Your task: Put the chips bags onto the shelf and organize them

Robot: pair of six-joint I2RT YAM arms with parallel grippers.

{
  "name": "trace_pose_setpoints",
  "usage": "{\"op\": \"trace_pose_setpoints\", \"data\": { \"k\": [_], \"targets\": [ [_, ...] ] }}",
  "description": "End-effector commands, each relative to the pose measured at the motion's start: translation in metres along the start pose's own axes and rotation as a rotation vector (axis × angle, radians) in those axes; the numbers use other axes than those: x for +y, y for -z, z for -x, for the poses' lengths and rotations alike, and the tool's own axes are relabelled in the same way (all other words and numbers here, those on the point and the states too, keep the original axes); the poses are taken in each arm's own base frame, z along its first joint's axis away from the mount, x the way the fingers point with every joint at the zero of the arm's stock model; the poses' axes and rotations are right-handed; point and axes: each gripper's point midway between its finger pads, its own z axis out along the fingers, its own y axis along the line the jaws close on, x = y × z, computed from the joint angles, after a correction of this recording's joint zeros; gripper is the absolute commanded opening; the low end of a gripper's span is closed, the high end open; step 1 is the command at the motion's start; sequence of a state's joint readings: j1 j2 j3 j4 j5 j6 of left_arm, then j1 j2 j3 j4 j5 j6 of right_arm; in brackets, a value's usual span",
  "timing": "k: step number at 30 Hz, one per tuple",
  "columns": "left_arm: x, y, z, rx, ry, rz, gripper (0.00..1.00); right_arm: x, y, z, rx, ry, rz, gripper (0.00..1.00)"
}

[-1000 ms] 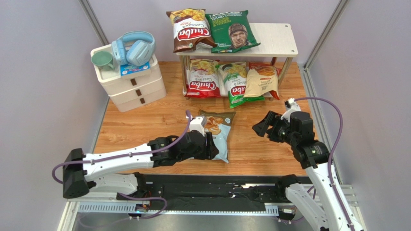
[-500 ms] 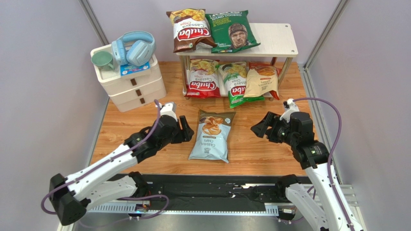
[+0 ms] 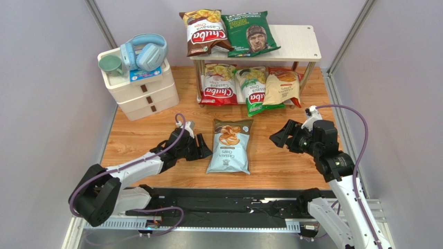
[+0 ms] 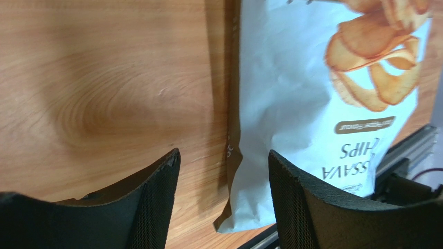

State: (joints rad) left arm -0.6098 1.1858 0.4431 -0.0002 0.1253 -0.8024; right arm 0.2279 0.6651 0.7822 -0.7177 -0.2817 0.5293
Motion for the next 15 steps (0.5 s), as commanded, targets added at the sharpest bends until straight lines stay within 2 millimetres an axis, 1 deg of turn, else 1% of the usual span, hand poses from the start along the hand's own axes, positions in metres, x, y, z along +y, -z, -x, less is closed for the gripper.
{"op": "trace_pose_setpoints", "data": {
  "k": [1, 2, 3, 5, 6, 7, 8, 9, 10, 11, 12, 13, 14, 15],
  "targets": [
    [-0.026, 0.0, 0.019, -0.075, -0.013, -0.15, 0.68, 0.008, -0.002, 0.007, -0.025, -0.003, 0.039, 0.78],
    [-0.023, 0.0, 0.021, -0.082, -0.003, -0.144, 0.68, 0.008, -0.002, 0.007, -0.026, 0.003, 0.036, 0.78],
    [-0.017, -0.001, 0.018, -0.076, 0.01, -0.136, 0.67, 0.007, -0.002, 0.009, -0.033, 0.006, 0.029, 0.78],
    [-0.015, -0.001, 0.019, -0.077, 0.021, -0.154, 0.67, 0.006, -0.002, 0.009, -0.033, 0.01, 0.024, 0.78],
    [-0.011, -0.002, 0.015, -0.067, 0.026, -0.156, 0.67, 0.007, -0.002, 0.009, -0.032, 0.014, 0.027, 0.78],
    [-0.017, -0.001, 0.017, -0.07, 0.023, -0.197, 0.67, 0.005, -0.003, 0.009, -0.028, 0.011, 0.02, 0.78],
    [-0.018, -0.001, 0.018, -0.074, 0.034, -0.216, 0.67, 0.005, -0.004, 0.009, -0.027, 0.012, 0.021, 0.78],
    [-0.015, -0.003, 0.011, -0.06, 0.042, -0.227, 0.68, 0.005, -0.005, 0.008, -0.024, 0.006, 0.024, 0.78],
    [-0.025, -0.001, 0.015, -0.069, 0.035, -0.289, 0.69, 0.006, -0.006, 0.007, -0.02, 0.004, 0.026, 0.78],
    [-0.023, -0.005, 0.009, -0.046, 0.055, -0.302, 0.7, 0.006, -0.006, 0.007, -0.017, 0.0, 0.028, 0.78],
    [-0.029, -0.004, 0.006, -0.018, 0.057, -0.347, 0.71, 0.007, -0.007, 0.007, -0.017, -0.003, 0.032, 0.77],
    [-0.038, -0.004, 0.01, -0.029, 0.048, -0.392, 0.71, 0.008, -0.007, 0.008, -0.019, 0.0, 0.036, 0.77],
    [-0.036, -0.01, 0.005, 0.003, 0.07, -0.395, 0.72, 0.008, -0.007, 0.009, -0.02, -0.002, 0.036, 0.77],
    [-0.039, -0.011, 0.002, 0.023, 0.077, -0.414, 0.72, 0.008, -0.007, 0.008, -0.016, -0.002, 0.038, 0.77]
  ]
}}
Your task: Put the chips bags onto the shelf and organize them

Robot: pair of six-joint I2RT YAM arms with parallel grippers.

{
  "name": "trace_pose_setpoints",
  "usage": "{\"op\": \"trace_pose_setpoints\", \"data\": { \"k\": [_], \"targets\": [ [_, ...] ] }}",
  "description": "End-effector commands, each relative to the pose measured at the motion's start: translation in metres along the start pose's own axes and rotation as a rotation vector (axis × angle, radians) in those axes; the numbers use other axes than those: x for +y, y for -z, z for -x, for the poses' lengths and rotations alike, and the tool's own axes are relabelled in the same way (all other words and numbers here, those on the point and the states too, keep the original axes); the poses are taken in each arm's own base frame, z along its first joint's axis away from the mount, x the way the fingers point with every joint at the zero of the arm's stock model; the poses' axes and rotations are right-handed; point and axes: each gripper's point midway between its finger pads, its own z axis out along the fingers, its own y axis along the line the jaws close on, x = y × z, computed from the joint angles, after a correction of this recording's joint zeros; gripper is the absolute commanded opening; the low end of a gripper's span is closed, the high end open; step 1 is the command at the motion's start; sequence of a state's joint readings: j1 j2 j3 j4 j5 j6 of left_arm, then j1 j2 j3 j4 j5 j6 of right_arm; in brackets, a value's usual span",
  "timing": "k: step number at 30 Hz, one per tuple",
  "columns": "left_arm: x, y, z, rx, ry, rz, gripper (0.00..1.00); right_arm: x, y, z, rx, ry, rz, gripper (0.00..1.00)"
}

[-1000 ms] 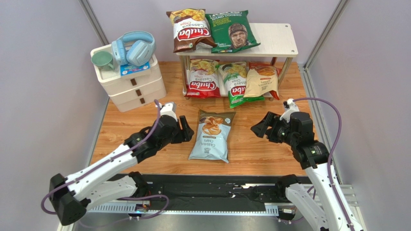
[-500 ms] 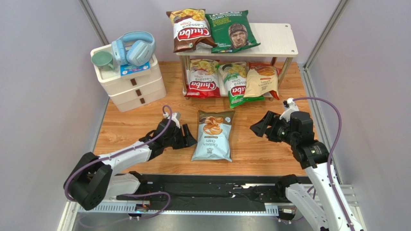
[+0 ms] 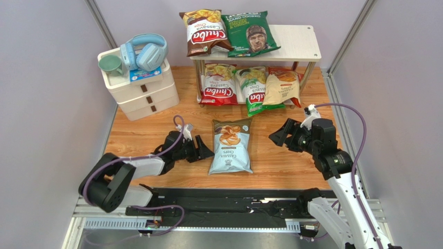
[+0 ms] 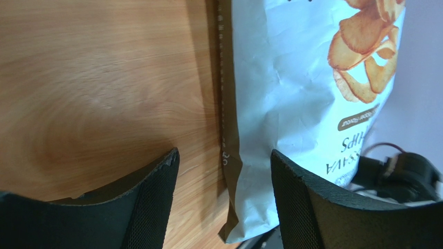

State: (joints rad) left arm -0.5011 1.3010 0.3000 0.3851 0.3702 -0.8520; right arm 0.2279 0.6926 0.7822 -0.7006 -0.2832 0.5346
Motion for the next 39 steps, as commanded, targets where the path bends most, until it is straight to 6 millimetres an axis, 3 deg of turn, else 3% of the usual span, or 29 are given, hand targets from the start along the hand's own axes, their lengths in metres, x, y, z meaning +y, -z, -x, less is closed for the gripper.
{"op": "trace_pose_setpoints", "data": {
  "k": [1, 3, 4, 5, 7, 8, 9, 11, 21, 39],
  "targets": [
    [-0.041, -0.007, 0.008, 0.007, -0.002, -0.232, 0.73, 0.01, -0.001, 0.008, -0.025, 0.008, 0.042, 0.77],
    [-0.035, -0.012, 0.0, 0.039, 0.028, -0.245, 0.74, 0.01, -0.001, 0.008, -0.024, 0.011, 0.042, 0.77],
    [-0.044, -0.012, 0.006, 0.014, 0.014, -0.3, 0.74, 0.009, -0.001, 0.008, -0.023, 0.012, 0.041, 0.77],
    [-0.035, -0.015, -0.001, 0.038, 0.067, -0.292, 0.74, 0.008, -0.002, 0.007, -0.02, 0.012, 0.037, 0.77],
    [-0.047, -0.013, 0.005, 0.014, 0.065, -0.381, 0.75, 0.008, -0.003, 0.006, -0.018, 0.014, 0.038, 0.77],
    [-0.038, -0.018, -0.001, 0.041, 0.124, -0.372, 0.76, 0.007, -0.004, 0.004, -0.012, 0.015, 0.036, 0.77],
    [-0.046, -0.017, 0.002, 0.037, 0.108, -0.425, 0.76, 0.005, -0.006, 0.002, -0.003, 0.011, 0.033, 0.77],
    [-0.037, -0.026, -0.006, 0.068, 0.162, -0.419, 0.87, 0.003, -0.01, 0.0, 0.002, 0.005, 0.032, 0.77],
    [-0.023, -0.036, -0.014, 0.066, 0.196, -0.41, 0.87, -0.001, -0.011, -0.001, 0.009, 0.014, 0.013, 0.76],
    [-0.044, -0.072, -0.06, 0.201, 0.125, -0.356, 0.82, 0.0, -0.011, -0.003, 0.015, 0.008, 0.02, 0.76]
  ]
}}
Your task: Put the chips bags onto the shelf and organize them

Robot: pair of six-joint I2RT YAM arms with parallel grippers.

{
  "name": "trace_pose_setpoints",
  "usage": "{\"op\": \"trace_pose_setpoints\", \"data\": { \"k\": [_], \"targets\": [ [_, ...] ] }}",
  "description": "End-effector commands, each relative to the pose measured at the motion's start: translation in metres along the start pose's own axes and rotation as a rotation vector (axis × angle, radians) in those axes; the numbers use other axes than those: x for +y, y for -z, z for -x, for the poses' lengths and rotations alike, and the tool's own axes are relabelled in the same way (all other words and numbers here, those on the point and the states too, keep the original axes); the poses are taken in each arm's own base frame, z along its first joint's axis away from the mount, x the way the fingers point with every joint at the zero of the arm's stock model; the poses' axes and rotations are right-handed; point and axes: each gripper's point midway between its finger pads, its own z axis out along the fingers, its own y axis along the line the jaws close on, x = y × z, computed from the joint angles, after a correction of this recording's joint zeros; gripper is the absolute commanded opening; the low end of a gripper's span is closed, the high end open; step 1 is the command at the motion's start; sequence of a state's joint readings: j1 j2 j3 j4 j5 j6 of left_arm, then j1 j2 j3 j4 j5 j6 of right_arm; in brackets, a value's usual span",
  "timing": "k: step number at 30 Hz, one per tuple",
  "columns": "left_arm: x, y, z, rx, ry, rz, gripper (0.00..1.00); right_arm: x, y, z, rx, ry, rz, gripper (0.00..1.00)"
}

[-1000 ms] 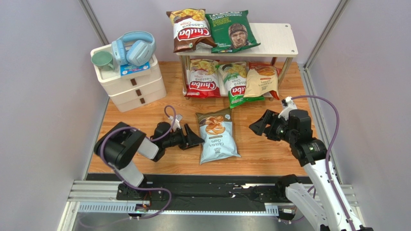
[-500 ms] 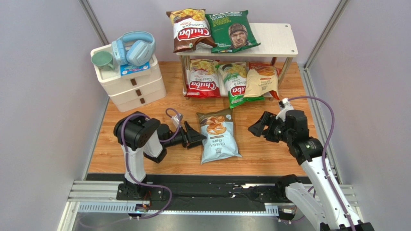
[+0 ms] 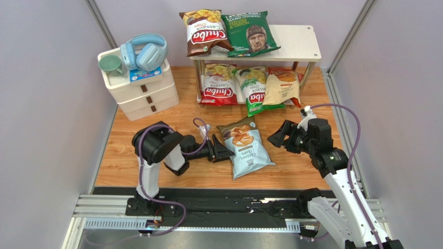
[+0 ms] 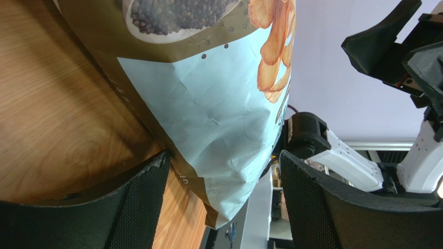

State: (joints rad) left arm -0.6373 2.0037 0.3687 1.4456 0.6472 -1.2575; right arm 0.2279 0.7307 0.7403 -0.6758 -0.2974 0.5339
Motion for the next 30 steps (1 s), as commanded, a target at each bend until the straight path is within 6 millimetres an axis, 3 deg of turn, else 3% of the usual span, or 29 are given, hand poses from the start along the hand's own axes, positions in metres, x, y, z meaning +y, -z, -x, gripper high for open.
{"op": "trace_pose_setpoints", "data": {
  "k": [1, 10, 18, 23, 30],
  "targets": [
    [0.043, -0.006, -0.021, 0.055, -0.016, 0.152, 0.82, 0.009, 0.002, 0.009, -0.037, 0.025, 0.036, 0.76],
    [0.055, -0.024, -0.031, 0.086, -0.023, 0.186, 0.8, -0.005, -0.019, -0.018, 0.03, -0.001, 0.035, 0.71],
    [0.06, -0.008, -0.035, 0.057, -0.022, 0.274, 0.8, -0.032, -0.052, -0.042, 0.127, -0.006, -0.079, 0.66],
    [0.062, 0.0, -0.036, 0.061, -0.057, 0.362, 0.82, -0.031, -0.068, -0.049, 0.144, 0.031, -0.124, 0.64],
    [0.056, -0.022, -0.037, 0.108, -0.089, 0.341, 0.83, -0.039, -0.085, -0.071, 0.229, 0.011, -0.169, 0.61]
  ]
}}
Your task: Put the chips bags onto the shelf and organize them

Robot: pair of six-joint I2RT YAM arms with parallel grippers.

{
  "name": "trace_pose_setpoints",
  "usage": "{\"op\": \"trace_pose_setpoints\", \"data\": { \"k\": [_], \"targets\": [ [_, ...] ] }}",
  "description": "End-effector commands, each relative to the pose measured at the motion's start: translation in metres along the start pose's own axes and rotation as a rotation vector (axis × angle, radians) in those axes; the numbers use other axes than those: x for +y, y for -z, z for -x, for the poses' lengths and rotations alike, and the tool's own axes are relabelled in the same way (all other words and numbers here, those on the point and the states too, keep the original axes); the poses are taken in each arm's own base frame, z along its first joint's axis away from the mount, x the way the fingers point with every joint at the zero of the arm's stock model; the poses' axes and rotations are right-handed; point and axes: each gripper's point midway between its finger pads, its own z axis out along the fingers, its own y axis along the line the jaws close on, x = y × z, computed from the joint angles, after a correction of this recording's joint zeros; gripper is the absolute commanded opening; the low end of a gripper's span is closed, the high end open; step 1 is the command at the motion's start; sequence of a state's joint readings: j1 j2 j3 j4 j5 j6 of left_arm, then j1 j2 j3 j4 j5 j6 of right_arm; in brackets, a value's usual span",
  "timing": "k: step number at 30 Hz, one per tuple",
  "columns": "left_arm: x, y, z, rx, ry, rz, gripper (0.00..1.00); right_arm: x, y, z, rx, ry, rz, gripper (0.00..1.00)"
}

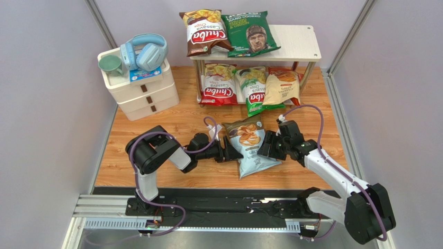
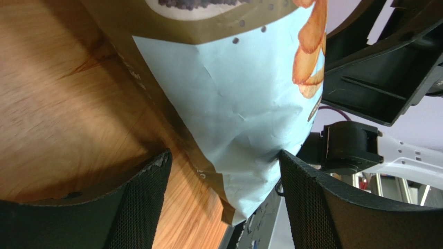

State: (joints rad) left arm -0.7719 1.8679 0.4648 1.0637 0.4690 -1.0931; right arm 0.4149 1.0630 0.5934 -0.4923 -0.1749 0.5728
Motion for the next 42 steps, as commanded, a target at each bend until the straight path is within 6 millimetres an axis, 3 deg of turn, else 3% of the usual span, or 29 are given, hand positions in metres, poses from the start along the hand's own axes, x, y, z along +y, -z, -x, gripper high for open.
{"op": "trace_pose_setpoints", "data": {
  "k": [1, 8, 11, 12, 16, 17, 20, 24, 28, 30, 31, 33, 34, 35, 38, 39, 40, 42],
  "targets": [
    [0.049, -0.004, -0.03, 0.105, 0.018, 0.178, 0.83, 0.003, -0.009, 0.007, -0.025, -0.01, -0.01, 0.61],
    [0.044, -0.022, -0.037, 0.126, 0.013, 0.149, 0.83, 0.006, -0.019, -0.011, 0.037, 0.018, -0.024, 0.61],
    [0.041, -0.02, -0.038, 0.117, 0.005, 0.148, 0.76, 0.009, -0.021, -0.013, 0.042, 0.012, -0.017, 0.61],
    [0.041, -0.019, -0.038, 0.113, 0.004, 0.147, 0.66, 0.009, -0.021, -0.013, 0.041, 0.011, -0.016, 0.61],
    [0.039, -0.006, -0.035, 0.07, -0.009, 0.166, 0.42, 0.012, -0.014, -0.01, 0.023, 0.017, -0.002, 0.62],
    [0.036, -0.001, -0.034, 0.06, -0.014, 0.162, 0.28, 0.016, -0.009, -0.007, 0.006, 0.019, 0.013, 0.62],
    [0.029, 0.005, -0.032, 0.049, -0.023, 0.151, 0.0, 0.024, 0.002, -0.002, -0.012, 0.028, 0.039, 0.66],
    [0.028, 0.018, -0.021, -0.037, 0.004, 0.176, 0.0, 0.035, 0.033, 0.015, -0.084, 0.054, 0.056, 0.73],
    [0.02, 0.031, -0.01, -0.071, 0.023, 0.187, 0.0, 0.041, 0.062, 0.014, -0.112, 0.08, 0.093, 0.77],
    [0.006, 0.035, -0.01, -0.033, -0.01, 0.179, 0.0, 0.043, 0.072, 0.008, -0.107, 0.078, 0.124, 0.77],
    [-0.011, 0.036, -0.002, -0.043, -0.03, 0.15, 0.0, 0.044, 0.075, 0.006, -0.103, 0.072, 0.129, 0.77],
    [-0.007, 0.045, -0.008, 0.008, -0.05, 0.215, 0.0, 0.041, 0.079, 0.001, -0.095, 0.067, 0.126, 0.77],
    [-0.026, 0.05, 0.0, -0.01, -0.08, 0.185, 0.0, 0.04, 0.08, -0.001, -0.094, 0.065, 0.125, 0.77],
    [-0.017, 0.059, -0.004, 0.01, -0.077, 0.251, 0.0, 0.04, 0.081, -0.002, -0.091, 0.064, 0.129, 0.77],
    [-0.041, 0.08, 0.003, 0.015, -0.137, 0.263, 0.0, 0.04, 0.08, -0.005, -0.085, 0.063, 0.136, 0.77],
    [-0.063, 0.089, 0.012, -0.017, -0.167, 0.224, 0.0, 0.041, 0.079, -0.006, -0.075, 0.063, 0.142, 0.77],
    [-0.062, 0.098, 0.008, -0.009, -0.163, 0.251, 0.0, 0.043, 0.079, -0.006, -0.072, 0.062, 0.147, 0.77],
    [-0.069, 0.112, 0.024, -0.096, -0.155, 0.267, 0.0, 0.049, 0.079, -0.006, -0.068, 0.058, 0.179, 0.77]
  ]
}}
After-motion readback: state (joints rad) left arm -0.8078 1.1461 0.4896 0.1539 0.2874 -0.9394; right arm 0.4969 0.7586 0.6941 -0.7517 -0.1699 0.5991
